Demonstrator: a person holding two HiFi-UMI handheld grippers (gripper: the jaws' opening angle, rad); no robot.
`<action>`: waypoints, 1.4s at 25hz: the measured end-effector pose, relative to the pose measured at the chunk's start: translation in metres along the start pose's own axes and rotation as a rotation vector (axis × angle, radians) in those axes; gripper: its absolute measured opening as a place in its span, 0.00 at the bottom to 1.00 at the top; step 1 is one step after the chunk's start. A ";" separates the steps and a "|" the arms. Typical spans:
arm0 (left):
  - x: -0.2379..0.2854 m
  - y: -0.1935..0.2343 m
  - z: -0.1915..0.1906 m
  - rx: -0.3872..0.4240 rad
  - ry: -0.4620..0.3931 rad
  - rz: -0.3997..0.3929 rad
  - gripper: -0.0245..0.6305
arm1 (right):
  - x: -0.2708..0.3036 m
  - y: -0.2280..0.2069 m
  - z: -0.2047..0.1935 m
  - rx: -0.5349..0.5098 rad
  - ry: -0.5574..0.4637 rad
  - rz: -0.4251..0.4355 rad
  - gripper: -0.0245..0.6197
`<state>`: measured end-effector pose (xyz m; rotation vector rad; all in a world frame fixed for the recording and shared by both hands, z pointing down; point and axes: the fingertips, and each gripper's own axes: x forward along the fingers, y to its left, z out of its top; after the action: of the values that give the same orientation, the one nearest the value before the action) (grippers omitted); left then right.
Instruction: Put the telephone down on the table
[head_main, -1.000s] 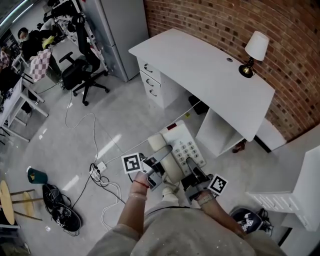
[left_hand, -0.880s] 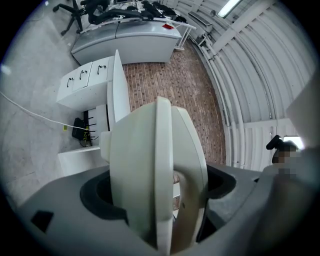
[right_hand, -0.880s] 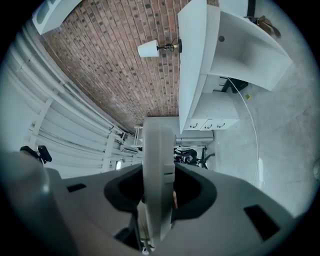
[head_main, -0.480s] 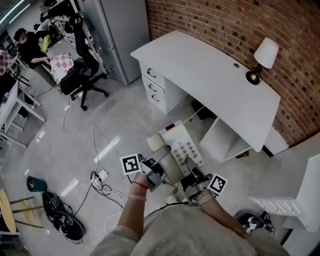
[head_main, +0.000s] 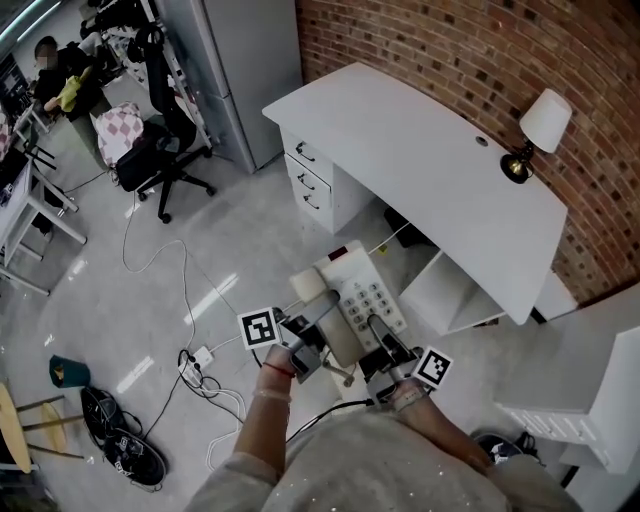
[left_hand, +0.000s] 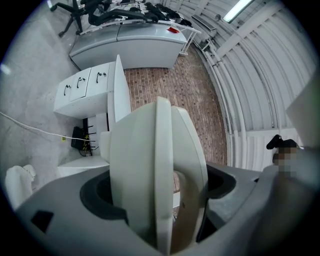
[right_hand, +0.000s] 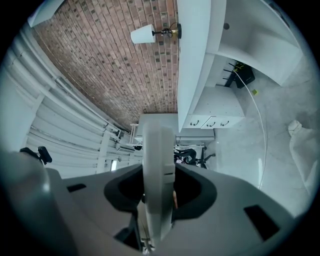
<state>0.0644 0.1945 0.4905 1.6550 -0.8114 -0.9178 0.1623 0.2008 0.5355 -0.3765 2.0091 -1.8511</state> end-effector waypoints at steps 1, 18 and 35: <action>0.004 0.002 0.008 0.001 0.000 -0.001 0.70 | 0.008 -0.002 0.004 0.001 0.002 0.000 0.25; 0.106 0.056 0.152 -0.025 0.036 0.014 0.70 | 0.152 -0.027 0.111 0.022 -0.015 -0.029 0.25; 0.186 0.093 0.224 -0.069 0.076 0.023 0.70 | 0.223 -0.048 0.192 0.030 -0.032 -0.070 0.25</action>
<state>-0.0490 -0.0891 0.5076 1.6078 -0.7377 -0.8526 0.0467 -0.0733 0.5503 -0.4706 1.9683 -1.9016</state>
